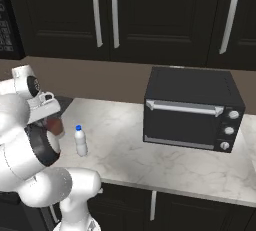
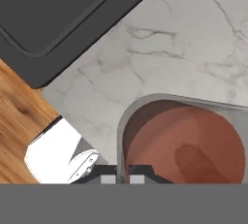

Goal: Place the microwavable item in the microwave. Then, close the microwave door and press the start button.

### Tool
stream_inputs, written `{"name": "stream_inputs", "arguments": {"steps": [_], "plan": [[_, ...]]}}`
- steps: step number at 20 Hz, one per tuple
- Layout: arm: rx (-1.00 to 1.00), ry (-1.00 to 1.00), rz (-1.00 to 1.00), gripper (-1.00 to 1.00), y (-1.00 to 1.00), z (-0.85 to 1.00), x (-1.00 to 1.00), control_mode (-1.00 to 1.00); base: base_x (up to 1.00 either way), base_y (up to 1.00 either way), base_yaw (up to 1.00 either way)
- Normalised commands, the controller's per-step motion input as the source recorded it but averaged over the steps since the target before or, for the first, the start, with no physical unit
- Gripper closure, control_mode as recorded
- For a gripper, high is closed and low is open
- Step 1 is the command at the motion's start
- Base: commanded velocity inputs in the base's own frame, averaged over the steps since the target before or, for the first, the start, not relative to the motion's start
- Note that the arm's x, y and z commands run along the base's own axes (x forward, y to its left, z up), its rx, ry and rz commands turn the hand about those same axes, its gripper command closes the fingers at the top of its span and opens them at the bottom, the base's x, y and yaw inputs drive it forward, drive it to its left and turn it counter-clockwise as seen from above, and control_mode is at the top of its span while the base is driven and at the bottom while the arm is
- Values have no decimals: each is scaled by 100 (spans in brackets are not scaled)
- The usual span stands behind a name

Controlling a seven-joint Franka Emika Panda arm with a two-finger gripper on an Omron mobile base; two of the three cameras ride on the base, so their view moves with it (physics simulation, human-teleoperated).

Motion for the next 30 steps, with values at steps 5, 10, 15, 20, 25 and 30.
{"name": "stream_inputs", "arguments": {"steps": [5,10,15,20,25,30], "plan": [[0,-9,0,100,-11,87,-76,-100,0,0,0],[0,-22,0,100,-18,81,-75,-100,0,0,0],[2,-21,1,100,-47,67,-53,-100,0,0,0],[5,-8,0,100,-69,38,-29,-100,0,0,0],[3,0,0,100,-39,2,-3,-100,0,0,0],[0,0,0,100,0,0,0,-100,0,0,0]]}}
